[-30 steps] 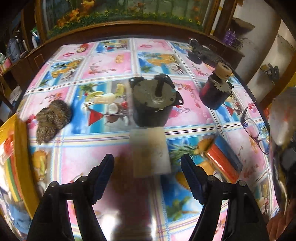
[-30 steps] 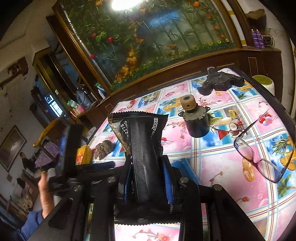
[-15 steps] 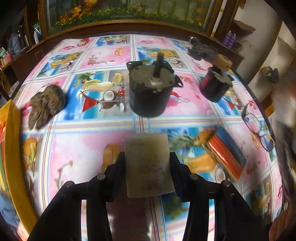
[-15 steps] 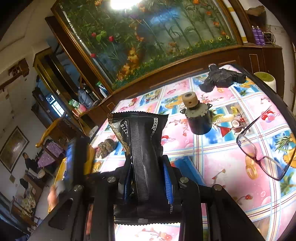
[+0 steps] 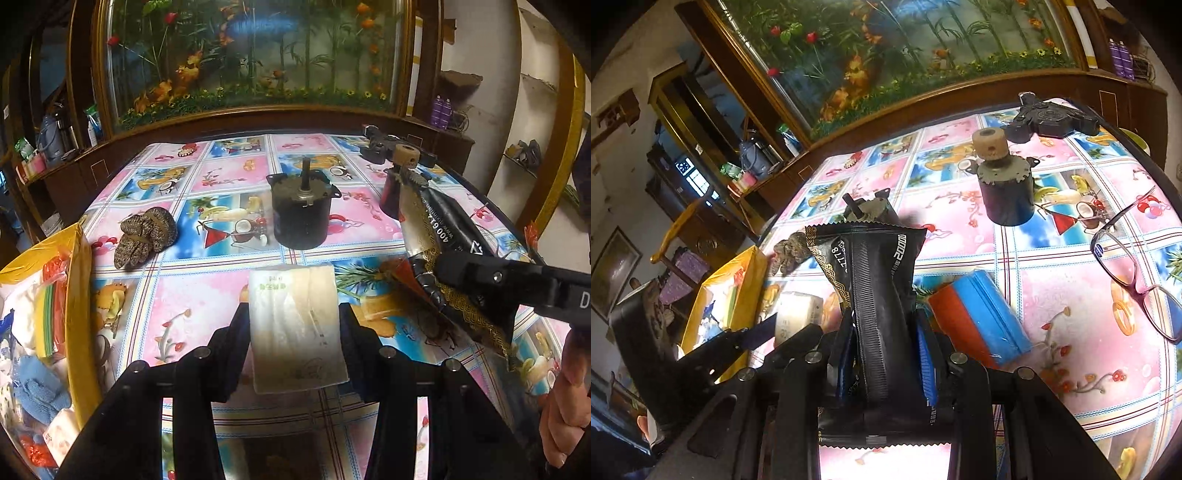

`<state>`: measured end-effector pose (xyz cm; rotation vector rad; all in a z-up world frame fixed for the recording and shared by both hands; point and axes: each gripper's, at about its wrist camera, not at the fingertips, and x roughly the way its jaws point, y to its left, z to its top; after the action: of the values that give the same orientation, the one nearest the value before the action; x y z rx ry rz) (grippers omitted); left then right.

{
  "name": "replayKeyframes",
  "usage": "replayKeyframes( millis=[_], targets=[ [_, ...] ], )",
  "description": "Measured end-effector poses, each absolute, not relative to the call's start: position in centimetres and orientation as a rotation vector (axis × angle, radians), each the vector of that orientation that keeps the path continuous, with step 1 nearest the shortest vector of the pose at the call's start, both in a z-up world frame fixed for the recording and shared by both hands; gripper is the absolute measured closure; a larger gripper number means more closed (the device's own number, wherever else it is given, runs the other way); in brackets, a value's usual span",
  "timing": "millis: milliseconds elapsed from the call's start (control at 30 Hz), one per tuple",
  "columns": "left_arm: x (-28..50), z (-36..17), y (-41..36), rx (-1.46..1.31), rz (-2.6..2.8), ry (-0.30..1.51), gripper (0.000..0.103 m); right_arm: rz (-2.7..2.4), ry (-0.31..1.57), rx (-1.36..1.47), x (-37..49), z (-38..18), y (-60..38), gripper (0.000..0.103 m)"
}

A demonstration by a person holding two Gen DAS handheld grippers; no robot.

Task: Organize soft objects
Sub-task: 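Carry the white tissue pack and black foil packet over the yellow box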

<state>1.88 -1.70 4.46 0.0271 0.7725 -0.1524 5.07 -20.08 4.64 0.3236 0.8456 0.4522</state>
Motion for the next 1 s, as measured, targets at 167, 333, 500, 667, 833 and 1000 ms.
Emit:
replayKeyframes(
  millis=[167, 333, 500, 667, 833, 1000],
  targets=[
    [1.3, 4.7, -1.6, 0.034, -0.143, 0.75, 0.058, 0.456, 0.845, 0.302, 5.0, 4.7, -19.6, 0.071],
    [1.0, 4.9, -2.0, 0.067, -0.129, 0.726, 0.058, 0.456, 0.833, 0.288, 4.7, 4.9, -19.3, 0.071],
    [0.6, 5.1, -2.3, 0.095, -0.104, 0.694, 0.058, 0.446, 0.813, 0.253, 4.4, 5.2, -18.8, 0.071],
    [0.3, 5.3, -2.3, 0.114, -0.083, 0.671, 0.058, 0.446, 0.798, 0.23, 4.1, 5.3, -18.5, 0.071],
    [0.0, 5.4, -2.4, 0.131, -0.065, 0.65, 0.058, 0.448, 0.798, 0.227, 4.1, 5.3, -18.4, 0.071],
    [-0.4, 5.7, -2.5, 0.147, -0.048, 0.626, 0.058, 0.45, 0.792, 0.224, 4.0, 5.3, -18.3, 0.071]
  ],
)
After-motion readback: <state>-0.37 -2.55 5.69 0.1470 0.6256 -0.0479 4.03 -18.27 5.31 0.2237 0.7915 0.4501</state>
